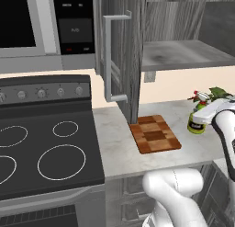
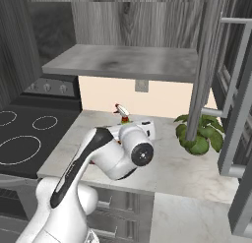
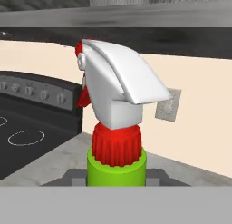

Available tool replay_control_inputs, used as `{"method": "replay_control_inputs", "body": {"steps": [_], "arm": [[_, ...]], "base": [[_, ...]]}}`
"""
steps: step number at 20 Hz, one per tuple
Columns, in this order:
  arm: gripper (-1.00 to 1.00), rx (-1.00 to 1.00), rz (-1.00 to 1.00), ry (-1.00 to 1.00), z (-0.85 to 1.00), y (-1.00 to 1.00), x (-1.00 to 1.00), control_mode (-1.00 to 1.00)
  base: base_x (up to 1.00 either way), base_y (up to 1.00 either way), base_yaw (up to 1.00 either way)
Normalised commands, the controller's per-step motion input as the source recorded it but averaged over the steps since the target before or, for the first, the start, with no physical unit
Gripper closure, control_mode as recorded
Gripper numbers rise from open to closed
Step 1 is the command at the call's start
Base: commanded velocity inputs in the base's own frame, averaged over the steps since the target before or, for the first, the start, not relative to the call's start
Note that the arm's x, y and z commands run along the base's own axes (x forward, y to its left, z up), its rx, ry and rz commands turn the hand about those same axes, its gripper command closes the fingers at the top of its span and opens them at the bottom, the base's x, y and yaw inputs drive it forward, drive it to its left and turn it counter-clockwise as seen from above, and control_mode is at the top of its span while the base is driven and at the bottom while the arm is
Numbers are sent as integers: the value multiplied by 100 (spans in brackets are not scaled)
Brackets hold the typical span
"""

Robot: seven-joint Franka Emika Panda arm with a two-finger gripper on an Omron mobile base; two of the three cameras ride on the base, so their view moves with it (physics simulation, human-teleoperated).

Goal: Grab the spray bottle from the cabinet, then place it next to the cutting board for sanitizing. Then grab the dish brush from the countertop next to the sink and place it next to the cutting board.

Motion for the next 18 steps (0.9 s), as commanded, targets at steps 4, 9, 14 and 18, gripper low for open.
{"method": "replay_control_inputs", "body": {"steps": [4,9,14,18], "arm": [[100,0,15,0,-37,-12,34,-100],[100,0,13,0,-33,-12,25,-100],[100,0,9,0,-19,-16,5,-100],[100,0,5,0,-16,-25,3,-100]], "base": [[0,0,0],[0,0,0],[0,0,0],[0,0,0]]}}
